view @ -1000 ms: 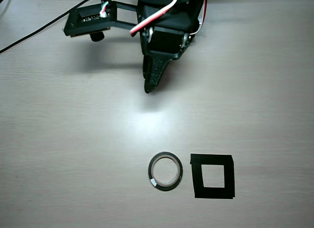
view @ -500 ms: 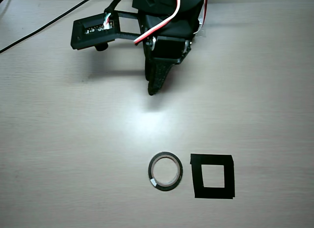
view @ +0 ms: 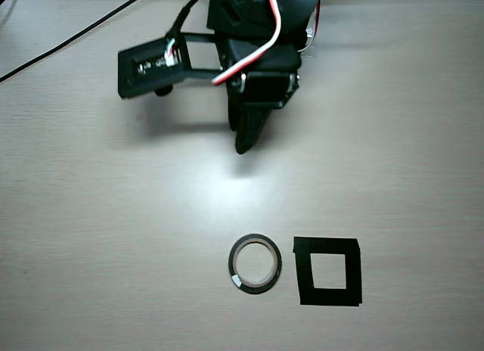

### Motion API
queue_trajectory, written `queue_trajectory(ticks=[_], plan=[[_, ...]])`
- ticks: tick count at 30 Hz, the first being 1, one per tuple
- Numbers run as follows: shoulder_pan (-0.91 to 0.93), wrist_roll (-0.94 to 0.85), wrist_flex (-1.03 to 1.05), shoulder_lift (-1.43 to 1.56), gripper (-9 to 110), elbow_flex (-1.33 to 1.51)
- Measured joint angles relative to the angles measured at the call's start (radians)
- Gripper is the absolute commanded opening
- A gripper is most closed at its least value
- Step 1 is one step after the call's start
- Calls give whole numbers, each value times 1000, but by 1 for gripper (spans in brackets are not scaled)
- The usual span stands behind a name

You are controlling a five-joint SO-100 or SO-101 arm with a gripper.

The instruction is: Grasp a tape and put it in the target area.

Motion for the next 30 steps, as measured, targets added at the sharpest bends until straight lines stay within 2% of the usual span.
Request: queue_trajectory(ticks=[14, 19, 30], plan=[[-64, -54, -44, -81, 14, 34], [-118, -123, -66, -232, 17, 34], [-123, -311, -264, -471, 15, 37]])
